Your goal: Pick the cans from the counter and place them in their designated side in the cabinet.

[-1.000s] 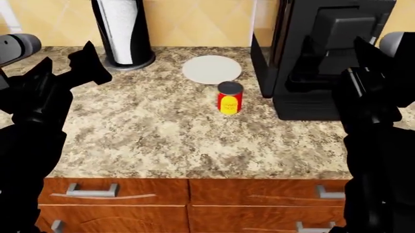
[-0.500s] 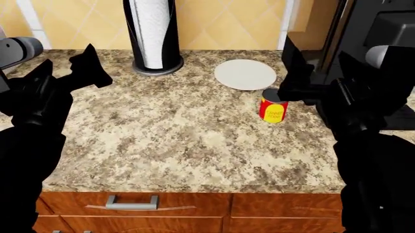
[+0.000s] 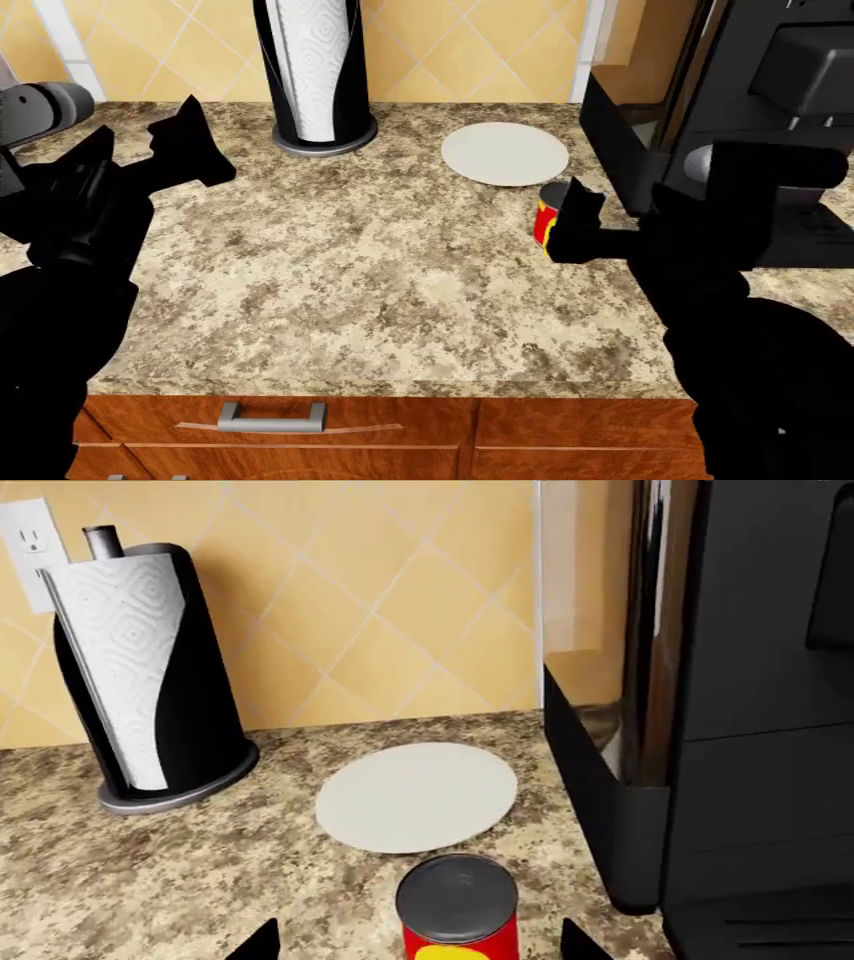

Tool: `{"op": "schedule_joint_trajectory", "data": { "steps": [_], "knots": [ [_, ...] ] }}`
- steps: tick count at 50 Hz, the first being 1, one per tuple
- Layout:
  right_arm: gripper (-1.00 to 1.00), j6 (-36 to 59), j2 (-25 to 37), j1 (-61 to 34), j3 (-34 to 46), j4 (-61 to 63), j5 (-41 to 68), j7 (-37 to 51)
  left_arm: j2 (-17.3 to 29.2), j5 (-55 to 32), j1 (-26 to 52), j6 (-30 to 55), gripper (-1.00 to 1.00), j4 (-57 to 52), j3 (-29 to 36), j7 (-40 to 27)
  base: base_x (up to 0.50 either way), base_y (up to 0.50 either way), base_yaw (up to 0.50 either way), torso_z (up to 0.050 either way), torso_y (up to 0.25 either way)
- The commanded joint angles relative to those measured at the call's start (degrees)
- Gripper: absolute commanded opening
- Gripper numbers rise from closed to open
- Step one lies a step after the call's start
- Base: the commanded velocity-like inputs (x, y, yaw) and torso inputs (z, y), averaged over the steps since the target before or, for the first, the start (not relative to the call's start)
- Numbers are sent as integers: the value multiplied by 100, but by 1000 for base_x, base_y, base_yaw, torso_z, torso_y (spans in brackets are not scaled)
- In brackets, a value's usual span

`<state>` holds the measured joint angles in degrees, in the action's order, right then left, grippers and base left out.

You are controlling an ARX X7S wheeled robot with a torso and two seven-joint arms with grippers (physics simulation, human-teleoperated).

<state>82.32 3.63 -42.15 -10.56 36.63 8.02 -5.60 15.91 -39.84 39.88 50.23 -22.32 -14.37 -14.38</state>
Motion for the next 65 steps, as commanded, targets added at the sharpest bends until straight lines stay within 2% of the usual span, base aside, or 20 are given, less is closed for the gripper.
{"op": "schedule_joint_trajectory", "data": {
  "steps": [1,24,38,65],
  "knots": [
    [100,128,85,74,124,-176,99,70,17,5,-23,-38,100,23,41,-9,0,0,0,0,0],
    [100,-507,185,379,232,-848,145,124,62,32,-34,-125,100,117,85,-44,0,0,0,0,0],
    [100,-1005,443,272,605,-1483,96,79,71,70,-29,-189,100,189,136,-74,0,0,0,0,0],
    [100,-1794,552,89,760,-2477,87,45,116,100,-43,-300,100,292,195,-96,0,0,0,0,0]
  ]
}}
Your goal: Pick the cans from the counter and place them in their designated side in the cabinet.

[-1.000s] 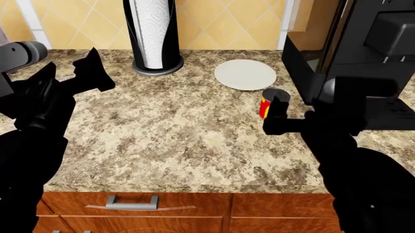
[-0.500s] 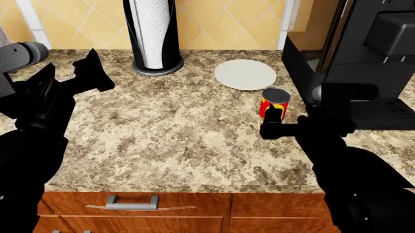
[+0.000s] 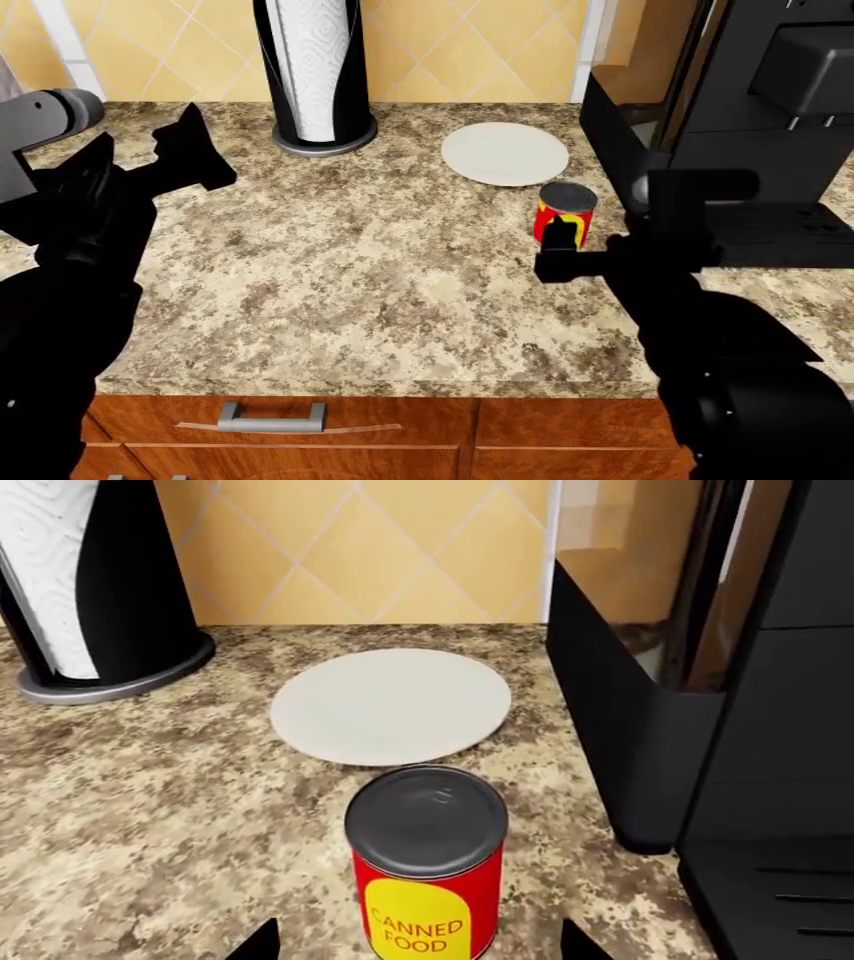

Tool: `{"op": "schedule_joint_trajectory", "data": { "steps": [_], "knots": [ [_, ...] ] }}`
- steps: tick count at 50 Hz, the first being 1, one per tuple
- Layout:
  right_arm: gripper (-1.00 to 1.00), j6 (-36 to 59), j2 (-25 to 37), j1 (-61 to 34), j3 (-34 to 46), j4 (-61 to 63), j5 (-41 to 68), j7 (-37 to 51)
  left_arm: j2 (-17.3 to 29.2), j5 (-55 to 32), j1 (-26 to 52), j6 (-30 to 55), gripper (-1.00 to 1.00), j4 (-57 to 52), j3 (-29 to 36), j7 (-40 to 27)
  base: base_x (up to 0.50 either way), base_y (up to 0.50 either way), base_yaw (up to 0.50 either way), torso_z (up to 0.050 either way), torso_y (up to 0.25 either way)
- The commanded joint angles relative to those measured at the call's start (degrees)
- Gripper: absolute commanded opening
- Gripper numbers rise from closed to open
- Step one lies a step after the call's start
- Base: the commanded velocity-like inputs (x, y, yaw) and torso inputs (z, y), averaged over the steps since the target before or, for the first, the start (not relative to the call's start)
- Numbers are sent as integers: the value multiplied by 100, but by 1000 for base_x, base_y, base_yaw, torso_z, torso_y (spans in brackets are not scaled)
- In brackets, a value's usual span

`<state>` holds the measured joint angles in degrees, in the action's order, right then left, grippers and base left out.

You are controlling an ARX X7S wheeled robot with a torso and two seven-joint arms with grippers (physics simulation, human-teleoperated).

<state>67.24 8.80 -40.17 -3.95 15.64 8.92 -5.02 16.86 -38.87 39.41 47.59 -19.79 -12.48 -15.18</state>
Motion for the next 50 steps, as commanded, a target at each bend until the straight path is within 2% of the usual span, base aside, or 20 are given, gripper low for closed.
{"op": "schedule_joint_trajectory", "data": {
  "steps": [1,50],
  "knots": [
    [100,-332,34,-120,109,-422,-4,-14,26,10,10,-47,100,56,6,-14,0,0,0,0,0],
    [100,-1365,135,-443,481,-1901,-29,-44,89,9,55,-192,100,192,68,-86,0,0,0,0,0]
  ]
}}
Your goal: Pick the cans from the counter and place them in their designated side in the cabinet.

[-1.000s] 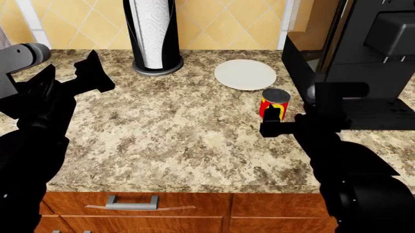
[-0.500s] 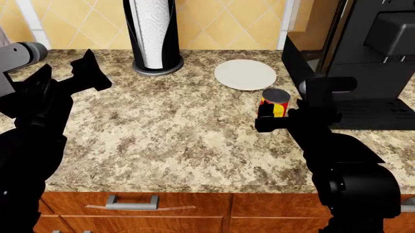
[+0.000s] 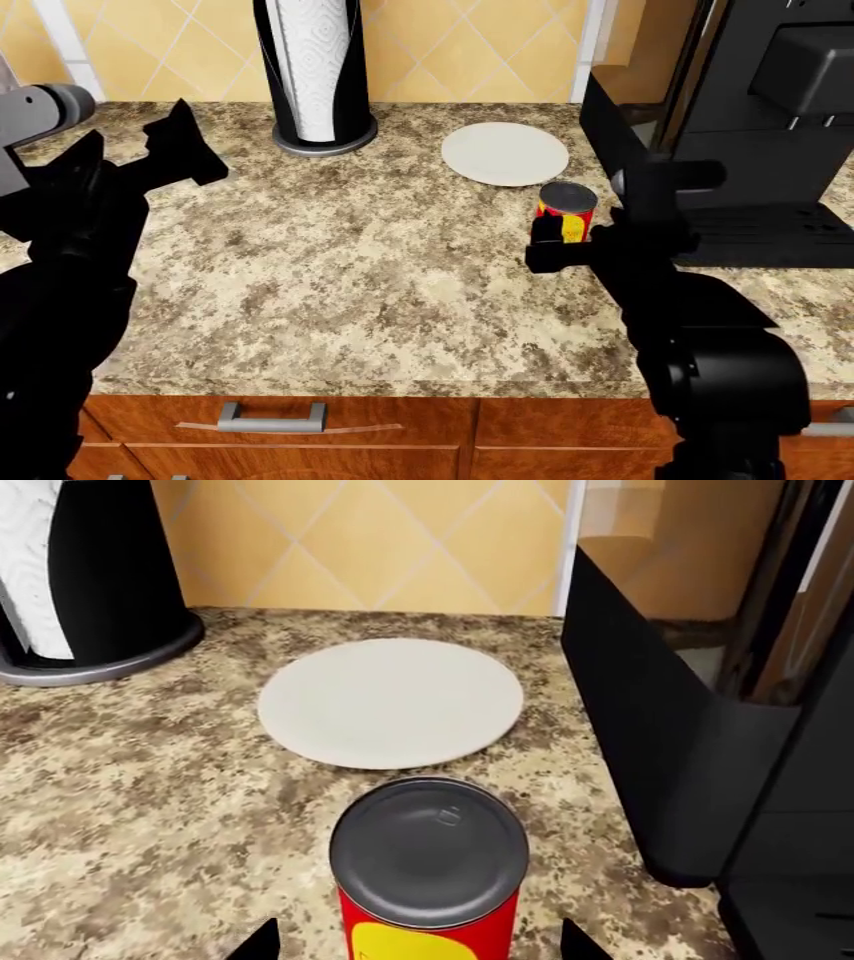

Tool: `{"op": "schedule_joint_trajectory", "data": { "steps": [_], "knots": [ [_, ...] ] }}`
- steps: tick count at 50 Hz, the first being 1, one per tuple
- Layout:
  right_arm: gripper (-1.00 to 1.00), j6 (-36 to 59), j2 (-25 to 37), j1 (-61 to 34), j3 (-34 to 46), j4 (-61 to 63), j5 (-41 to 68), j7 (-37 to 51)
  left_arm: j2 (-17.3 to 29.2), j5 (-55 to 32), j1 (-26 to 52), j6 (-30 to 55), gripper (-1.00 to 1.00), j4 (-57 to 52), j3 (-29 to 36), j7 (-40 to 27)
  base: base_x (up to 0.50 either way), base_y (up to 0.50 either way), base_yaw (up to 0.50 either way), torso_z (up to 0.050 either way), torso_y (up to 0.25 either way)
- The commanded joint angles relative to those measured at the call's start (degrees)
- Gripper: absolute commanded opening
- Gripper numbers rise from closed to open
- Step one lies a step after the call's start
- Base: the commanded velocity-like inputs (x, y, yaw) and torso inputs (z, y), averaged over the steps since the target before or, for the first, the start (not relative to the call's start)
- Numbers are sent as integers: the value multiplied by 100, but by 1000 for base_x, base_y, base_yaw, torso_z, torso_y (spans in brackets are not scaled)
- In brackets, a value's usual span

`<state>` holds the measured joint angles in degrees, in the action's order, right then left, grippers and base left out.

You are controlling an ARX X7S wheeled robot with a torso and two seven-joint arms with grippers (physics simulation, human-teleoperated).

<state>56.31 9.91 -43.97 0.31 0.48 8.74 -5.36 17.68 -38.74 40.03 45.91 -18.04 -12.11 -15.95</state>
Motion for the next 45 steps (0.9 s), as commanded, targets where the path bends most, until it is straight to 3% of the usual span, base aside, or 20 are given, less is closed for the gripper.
{"op": "schedule_joint_trajectory", "data": {
  "steps": [1,45],
  "knots": [
    [100,-294,26,-69,53,-420,-11,-9,6,-2,-9,-28,100,20,35,-10,0,0,0,0,0],
    [100,-1223,37,-603,341,-1959,-41,-126,62,-13,45,-143,100,154,68,-81,0,0,0,0,0]
  ]
}}
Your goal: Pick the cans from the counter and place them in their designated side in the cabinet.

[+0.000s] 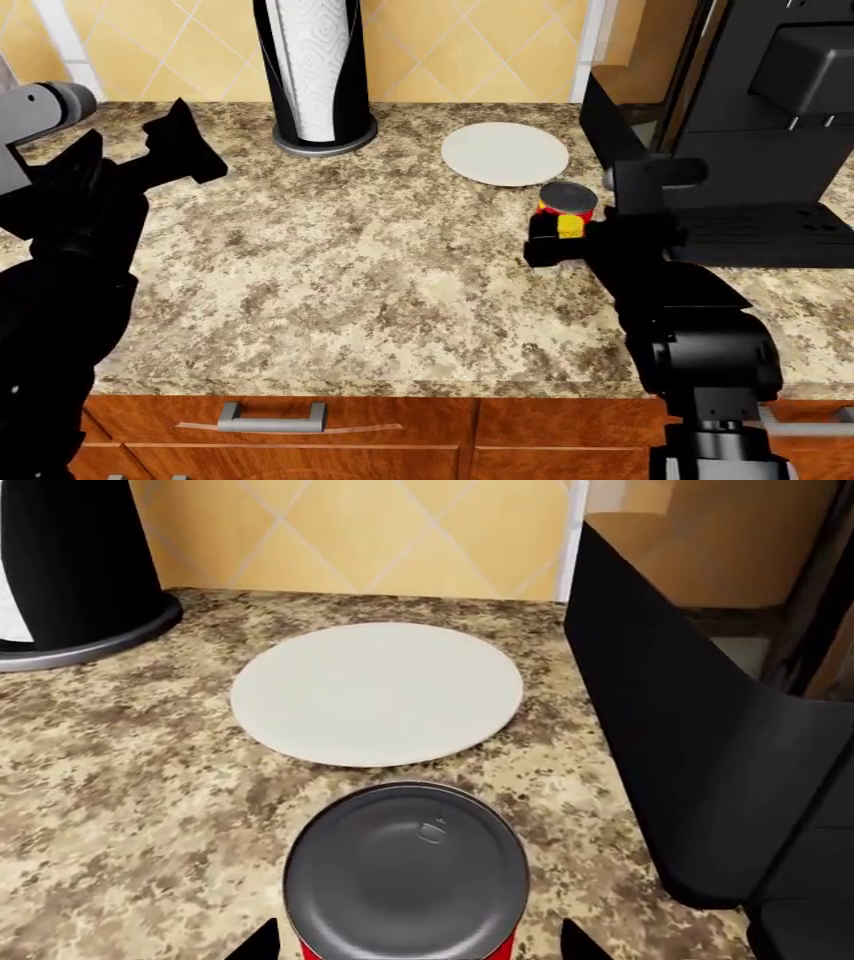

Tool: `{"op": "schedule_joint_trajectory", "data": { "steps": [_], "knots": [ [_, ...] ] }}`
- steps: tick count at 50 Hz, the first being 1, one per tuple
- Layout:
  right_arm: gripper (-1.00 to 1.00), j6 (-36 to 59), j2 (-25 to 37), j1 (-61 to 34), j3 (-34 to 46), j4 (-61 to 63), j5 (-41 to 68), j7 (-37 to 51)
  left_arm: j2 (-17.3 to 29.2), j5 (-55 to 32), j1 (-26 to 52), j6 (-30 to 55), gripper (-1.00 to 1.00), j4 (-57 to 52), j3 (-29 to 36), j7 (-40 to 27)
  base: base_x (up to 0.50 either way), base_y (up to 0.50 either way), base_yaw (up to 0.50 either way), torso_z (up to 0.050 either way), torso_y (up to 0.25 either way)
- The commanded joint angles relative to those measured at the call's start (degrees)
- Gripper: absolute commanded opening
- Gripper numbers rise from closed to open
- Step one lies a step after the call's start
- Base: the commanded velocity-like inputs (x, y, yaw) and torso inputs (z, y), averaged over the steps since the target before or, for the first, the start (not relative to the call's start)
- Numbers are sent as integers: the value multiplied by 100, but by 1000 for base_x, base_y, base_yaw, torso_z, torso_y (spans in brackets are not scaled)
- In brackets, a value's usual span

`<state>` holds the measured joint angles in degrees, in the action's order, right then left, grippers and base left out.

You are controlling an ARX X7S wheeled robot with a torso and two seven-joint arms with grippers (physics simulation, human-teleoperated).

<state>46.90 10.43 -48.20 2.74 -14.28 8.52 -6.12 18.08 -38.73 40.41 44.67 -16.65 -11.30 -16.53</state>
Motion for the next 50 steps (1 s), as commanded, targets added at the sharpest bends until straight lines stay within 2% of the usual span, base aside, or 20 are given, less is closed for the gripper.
{"op": "schedule_joint_trajectory", "data": {
  "steps": [1,29,30,43,50],
  "knots": [
    [100,-299,-15,-195,108,-518,-21,-55,24,-15,9,-22,100,20,-13,-23,0,0,0,0,0],
    [100,-911,-125,-809,300,-1698,14,-249,61,-34,30,-92,100,88,1,-55,0,0,0,0,0],
    [-100,-918,-122,-821,313,-1712,7,-250,61,-36,32,-94,100,90,0,-57,0,0,0,0,0],
    [-100,-313,49,-568,289,-773,85,-150,74,-63,9,-125,100,83,0,-63,0,0,0,1,0],
    [-100,374,203,-597,208,490,169,-25,82,-57,45,-150,100,114,19,-63,0,0,0,0,0]
  ]
}}
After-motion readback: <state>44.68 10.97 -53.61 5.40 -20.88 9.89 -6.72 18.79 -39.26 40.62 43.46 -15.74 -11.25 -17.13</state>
